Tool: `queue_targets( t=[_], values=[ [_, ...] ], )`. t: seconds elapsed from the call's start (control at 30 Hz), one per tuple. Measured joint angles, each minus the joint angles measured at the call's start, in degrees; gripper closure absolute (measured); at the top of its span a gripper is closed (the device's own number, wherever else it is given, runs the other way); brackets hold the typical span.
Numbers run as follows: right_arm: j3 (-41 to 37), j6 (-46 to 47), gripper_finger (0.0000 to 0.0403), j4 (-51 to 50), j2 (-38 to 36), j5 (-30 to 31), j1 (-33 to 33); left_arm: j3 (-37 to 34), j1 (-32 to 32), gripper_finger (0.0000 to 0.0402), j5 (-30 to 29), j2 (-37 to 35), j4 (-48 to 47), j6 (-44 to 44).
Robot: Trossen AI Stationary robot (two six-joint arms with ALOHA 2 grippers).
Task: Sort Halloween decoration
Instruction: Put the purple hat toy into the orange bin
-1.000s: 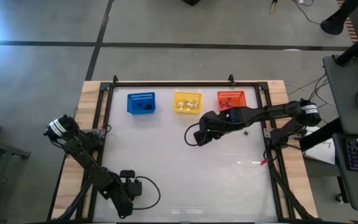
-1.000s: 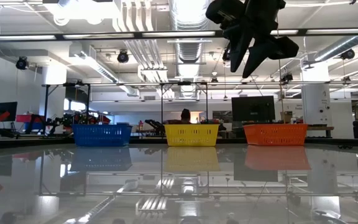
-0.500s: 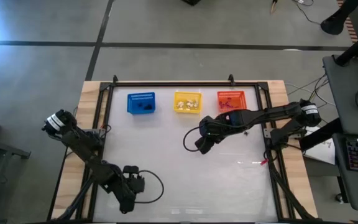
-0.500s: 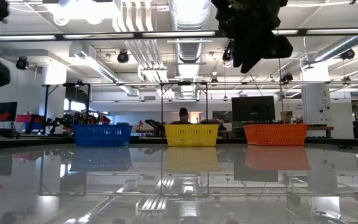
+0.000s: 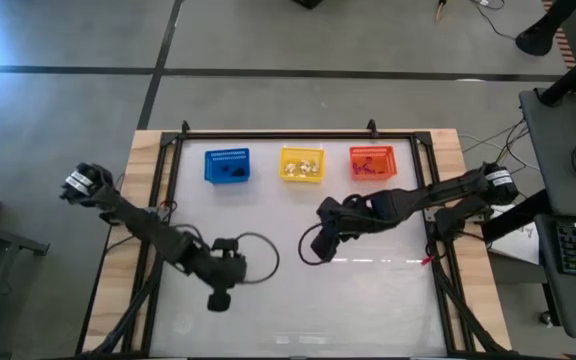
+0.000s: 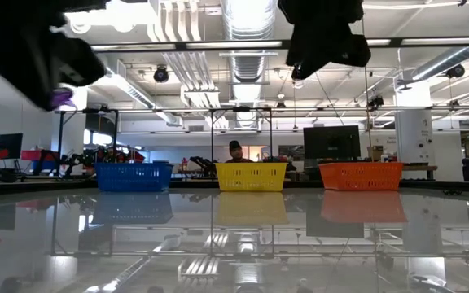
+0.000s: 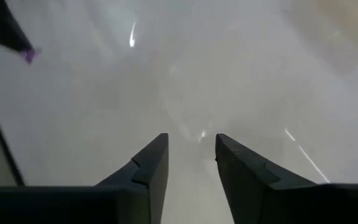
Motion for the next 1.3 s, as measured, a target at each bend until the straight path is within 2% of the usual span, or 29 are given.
queue_targets(
  t=[0.1, 0.23, 0.43, 0.6, 0.87, 1.3],
  values=[
    [0.0, 5.4, 0.0261, 1.0, 0.0, 3.8, 0.3, 0.0, 3.5, 0.0402, 0.0, -1.7, 0.0, 3.9],
    [-0.1, 13.5, 0.0246, 4.2, 0.0, 4.7, 0.2, 0.0, 7.9, 0.0402, -0.1, -3.6, 0.0, 8.1],
    [-0.6, 21.9, 0.0246, 14.3, 0.8, 9.3, 0.2, 0.0, 13.1, 0.0402, -1.1, -4.7, 0.5, 12.7],
    [-0.6, 22.0, 0.0248, 24.2, 4.5, 9.0, 0.2, 0.0, 15.4, 0.0401, -1.8, -4.8, 1.6, 14.7],
    [-0.4, 22.0, 0.025, 33.7, 9.7, 8.2, -0.3, 0.0, 17.7, 0.0401, -2.0, -5.1, 4.7, 17.4],
    [-0.3, 24.5, 0.0259, 36.3, 12.4, 8.2, -0.8, 0.0, 20.6, 0.0401, -2.1, -5.2, 9.4, 21.1]
  ],
)
